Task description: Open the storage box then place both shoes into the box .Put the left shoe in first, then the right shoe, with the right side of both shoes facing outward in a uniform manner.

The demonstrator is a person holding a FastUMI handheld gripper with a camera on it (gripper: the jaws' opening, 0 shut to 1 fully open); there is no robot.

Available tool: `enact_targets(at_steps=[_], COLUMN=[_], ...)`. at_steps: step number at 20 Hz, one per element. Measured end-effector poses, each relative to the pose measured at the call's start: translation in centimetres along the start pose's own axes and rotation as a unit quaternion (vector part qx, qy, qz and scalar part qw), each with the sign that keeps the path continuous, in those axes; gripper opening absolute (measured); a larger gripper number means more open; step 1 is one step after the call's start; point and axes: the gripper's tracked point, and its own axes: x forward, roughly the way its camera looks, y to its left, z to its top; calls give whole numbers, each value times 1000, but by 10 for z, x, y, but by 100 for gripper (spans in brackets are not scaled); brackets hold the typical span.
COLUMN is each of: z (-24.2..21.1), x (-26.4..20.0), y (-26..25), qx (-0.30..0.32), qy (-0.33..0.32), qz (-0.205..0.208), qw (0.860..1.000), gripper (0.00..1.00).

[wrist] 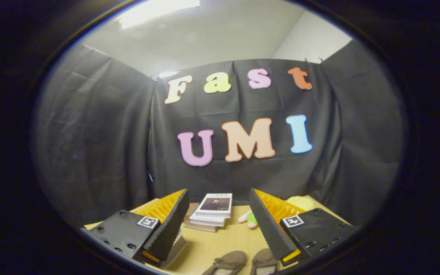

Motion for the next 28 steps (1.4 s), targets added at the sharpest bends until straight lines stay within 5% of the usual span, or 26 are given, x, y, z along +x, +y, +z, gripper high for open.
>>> enact_targets(at_steps=[7,15,28], z=[-61,-127,-214], x=[-6,-14,-53], y=[31,53,122], qx=[128,351,485], qy=[111,247,381], qz=[92,136,201], qw=[981,893,761], gripper=[100,100,100])
